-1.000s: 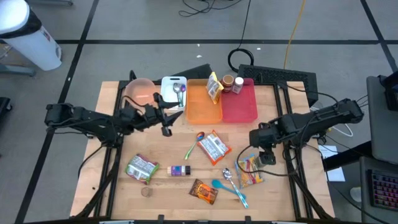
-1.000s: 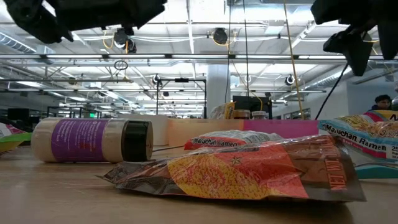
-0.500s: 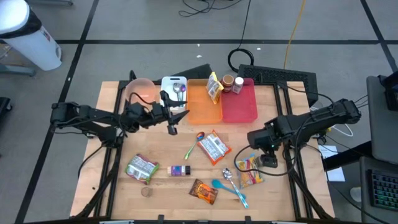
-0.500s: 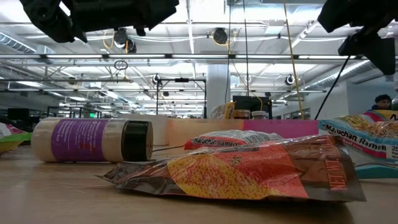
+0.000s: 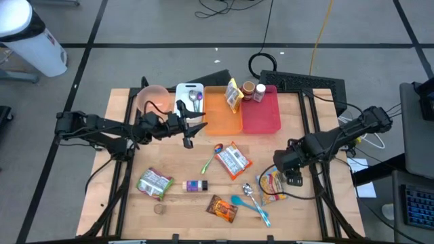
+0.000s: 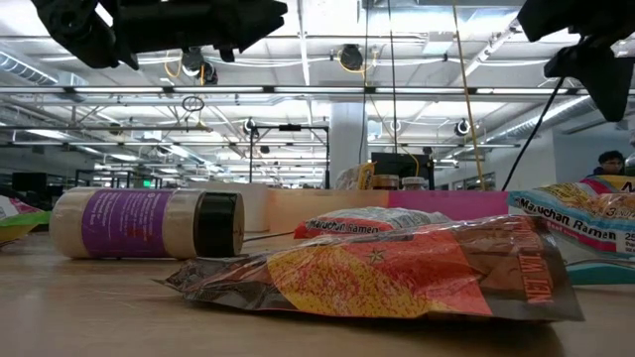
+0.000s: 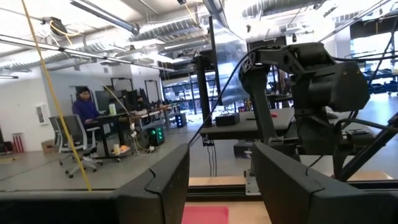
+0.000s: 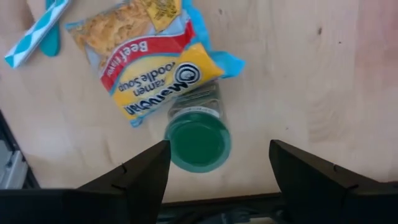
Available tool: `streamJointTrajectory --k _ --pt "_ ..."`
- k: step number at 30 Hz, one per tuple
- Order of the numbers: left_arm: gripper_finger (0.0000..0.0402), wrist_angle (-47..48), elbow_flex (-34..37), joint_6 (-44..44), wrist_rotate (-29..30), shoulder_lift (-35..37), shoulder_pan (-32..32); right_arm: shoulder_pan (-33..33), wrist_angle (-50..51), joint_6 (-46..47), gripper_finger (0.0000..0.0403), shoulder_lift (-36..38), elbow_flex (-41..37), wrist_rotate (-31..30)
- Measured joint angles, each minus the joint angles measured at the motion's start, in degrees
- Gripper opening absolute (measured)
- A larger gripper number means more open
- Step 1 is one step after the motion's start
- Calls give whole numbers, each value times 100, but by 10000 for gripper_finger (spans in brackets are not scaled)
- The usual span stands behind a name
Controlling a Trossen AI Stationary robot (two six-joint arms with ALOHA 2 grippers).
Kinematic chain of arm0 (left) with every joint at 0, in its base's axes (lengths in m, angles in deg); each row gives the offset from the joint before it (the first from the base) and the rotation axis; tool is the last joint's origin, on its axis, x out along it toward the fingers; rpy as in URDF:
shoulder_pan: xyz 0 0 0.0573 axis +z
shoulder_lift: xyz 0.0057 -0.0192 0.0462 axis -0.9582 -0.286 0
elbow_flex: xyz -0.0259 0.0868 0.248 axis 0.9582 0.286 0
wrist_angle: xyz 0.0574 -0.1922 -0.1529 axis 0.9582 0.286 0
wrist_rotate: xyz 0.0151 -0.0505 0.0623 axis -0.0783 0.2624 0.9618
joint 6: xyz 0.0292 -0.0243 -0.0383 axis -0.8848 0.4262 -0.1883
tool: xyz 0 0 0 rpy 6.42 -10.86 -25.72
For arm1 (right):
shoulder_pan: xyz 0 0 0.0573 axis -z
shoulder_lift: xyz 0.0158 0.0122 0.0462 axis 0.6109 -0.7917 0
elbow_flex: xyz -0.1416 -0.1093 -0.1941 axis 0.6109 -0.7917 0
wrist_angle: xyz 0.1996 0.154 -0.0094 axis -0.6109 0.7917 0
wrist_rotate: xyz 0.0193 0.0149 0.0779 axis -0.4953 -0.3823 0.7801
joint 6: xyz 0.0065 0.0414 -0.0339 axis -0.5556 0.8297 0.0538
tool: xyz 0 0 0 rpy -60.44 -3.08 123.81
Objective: Pick & Place Food Item
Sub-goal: Put the green seasoning bottle into the red bin
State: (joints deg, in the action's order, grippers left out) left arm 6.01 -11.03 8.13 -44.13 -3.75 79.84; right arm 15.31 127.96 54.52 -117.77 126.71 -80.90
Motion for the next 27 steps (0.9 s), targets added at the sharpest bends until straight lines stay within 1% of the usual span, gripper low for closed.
streamJointTrajectory --k 4,7,14,27 --pt "182 4 0 4 0 0 0 -177 -340 264 265 4 -78 -11" --pt "182 14 0 8 0 0 0 -319 -599 286 265 0 -206 -143" --pt "182 65 0 14 0 0 0 -365 -608 413 265 0 -465 -254" --pt "182 87 0 19 2 0 0 -377 -542 386 265 -87 -485 -244"
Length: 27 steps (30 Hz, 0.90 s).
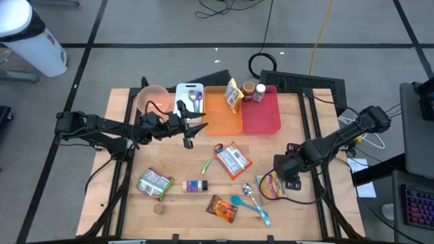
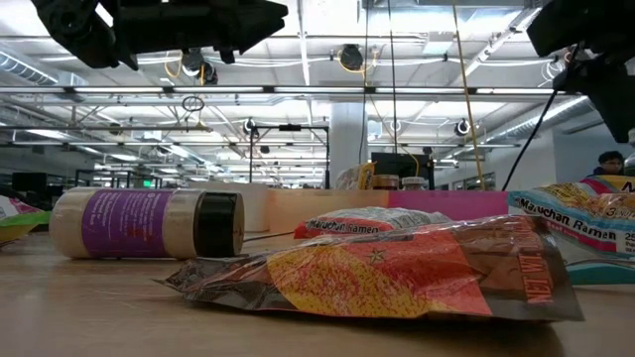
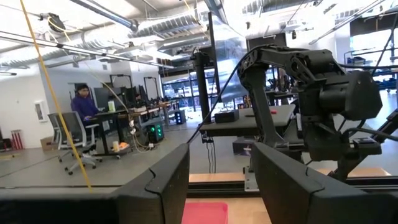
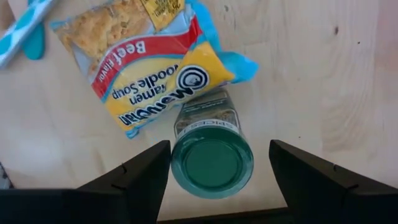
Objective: Pick & Place Food Item
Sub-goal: Put the green seasoning bottle into the red bin
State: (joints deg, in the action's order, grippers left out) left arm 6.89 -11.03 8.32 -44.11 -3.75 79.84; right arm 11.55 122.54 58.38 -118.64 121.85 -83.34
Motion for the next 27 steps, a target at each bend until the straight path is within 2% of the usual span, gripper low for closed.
streamJointTrajectory --k 9,27 --pt "182 7 0 -4 2 0 0 -113 4 -296 265 -519 -4 -4" --pt "182 37 2 111 3 0 0 -137 -7 -493 265 -547 -167 -182"
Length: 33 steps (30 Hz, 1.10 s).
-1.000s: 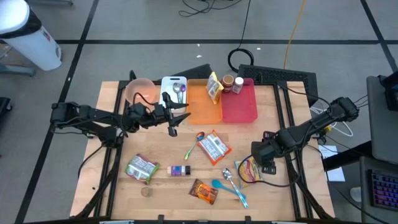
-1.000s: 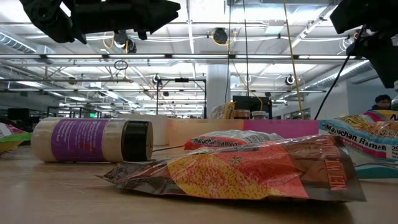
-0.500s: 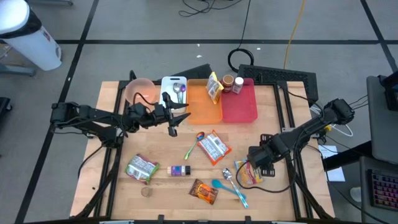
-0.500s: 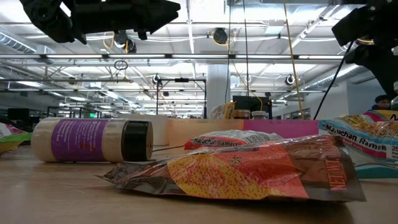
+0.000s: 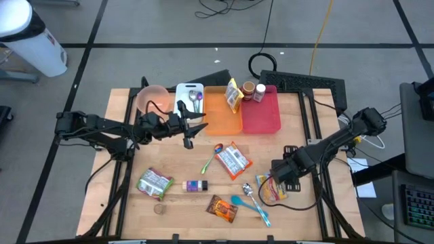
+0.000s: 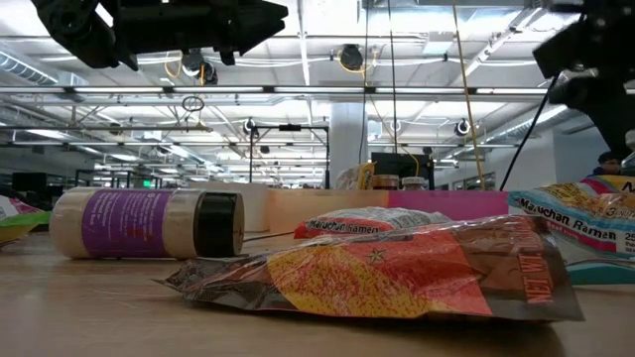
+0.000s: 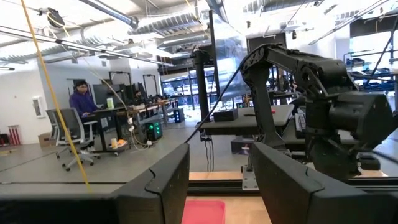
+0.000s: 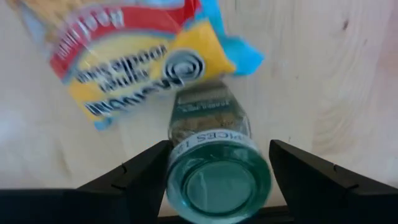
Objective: Pick & Place Food Item
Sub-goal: Put the green seasoning bottle into the red bin
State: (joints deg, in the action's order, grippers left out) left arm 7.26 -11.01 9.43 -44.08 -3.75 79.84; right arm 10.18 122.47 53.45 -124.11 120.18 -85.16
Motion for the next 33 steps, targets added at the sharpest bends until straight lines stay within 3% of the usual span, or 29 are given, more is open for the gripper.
streamJointTrajectory --k 9,28,33 --pt "182 -2 0 -2 1 0 -4 -1 -390 73 265 3 -673 332" --pt "182 -4 0 -7 1 0 0 -1 -756 -125 265 352 -690 -7" --pt "182 -4 2 -7 1 0 0 1 -770 -128 244 352 -690 -9"
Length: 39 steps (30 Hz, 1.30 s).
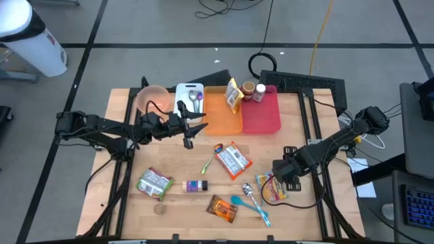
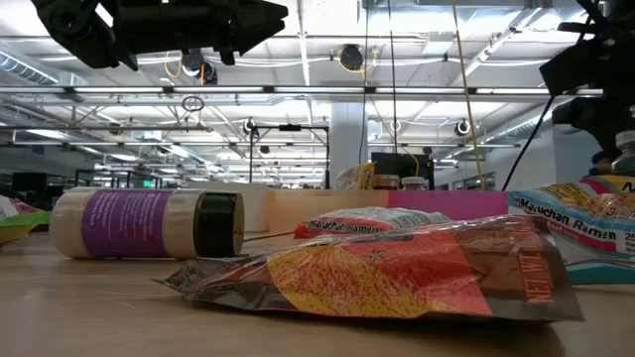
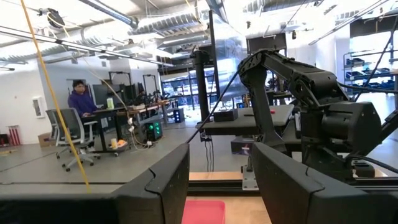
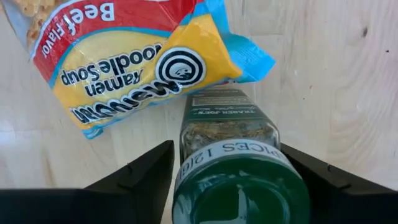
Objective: Pick & Place Food Item
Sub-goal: Put the green seasoning bottle into the red bin
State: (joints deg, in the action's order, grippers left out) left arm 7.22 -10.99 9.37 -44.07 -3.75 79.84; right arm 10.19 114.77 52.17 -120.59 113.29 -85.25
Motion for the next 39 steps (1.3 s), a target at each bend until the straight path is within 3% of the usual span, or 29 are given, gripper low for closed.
streamJointTrajectory --k 5,15,26,39 --pt "182 0 0 0 0 0 0 4 -12 -3 188 2 0 20" --pt "182 -2 0 0 0 0 0 137 142 -109 188 2 5 211" --pt "182 -1 0 -37 14 0 0 836 1194 -667 188 -5 566 333" --pt "182 172 0 -44 17 0 0 1842 1308 -1410 188 -4 1314 334"
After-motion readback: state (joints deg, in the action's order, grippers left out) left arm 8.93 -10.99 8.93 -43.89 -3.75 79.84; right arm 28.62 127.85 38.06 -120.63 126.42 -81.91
